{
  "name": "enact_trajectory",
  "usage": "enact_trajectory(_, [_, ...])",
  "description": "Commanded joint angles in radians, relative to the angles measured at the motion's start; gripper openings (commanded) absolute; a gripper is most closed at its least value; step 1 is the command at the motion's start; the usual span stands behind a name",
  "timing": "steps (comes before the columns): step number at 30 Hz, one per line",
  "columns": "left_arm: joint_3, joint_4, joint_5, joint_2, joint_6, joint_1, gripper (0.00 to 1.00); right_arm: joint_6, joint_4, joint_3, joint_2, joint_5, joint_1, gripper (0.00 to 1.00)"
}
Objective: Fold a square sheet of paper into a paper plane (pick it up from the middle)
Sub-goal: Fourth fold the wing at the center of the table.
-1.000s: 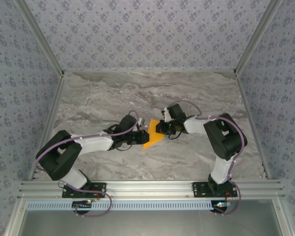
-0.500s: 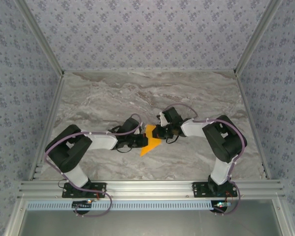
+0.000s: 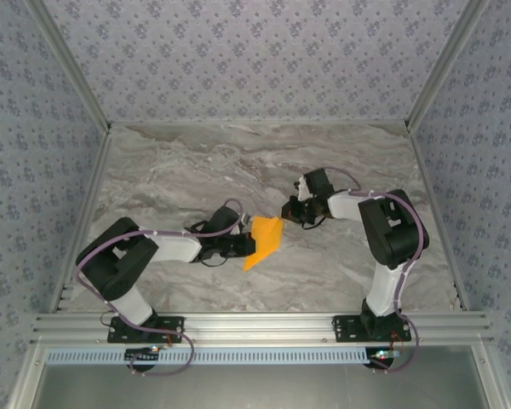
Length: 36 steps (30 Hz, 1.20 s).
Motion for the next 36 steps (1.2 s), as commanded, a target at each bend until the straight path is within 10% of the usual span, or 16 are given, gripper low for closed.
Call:
enact_trajectory(1, [-0.010,-0.175,-0.004,-0.007,0.030,-0.009,0.00,0.030,-0.043,0.007,-0.052,0.093,-0.002,0.08])
enact_trajectory(17, [0.048,-0.258,-0.149,-0.245,-0.024,0.086,0.78,0.426,0.113,-0.216,-0.264,0.160,0.175,0.53])
enact_trajectory(36, [0.025,-0.281,-0.054,-0.273,-0.026,0.112,0.76,0.466,0.209,-0.130,-0.109,0.121,0.272,0.37])
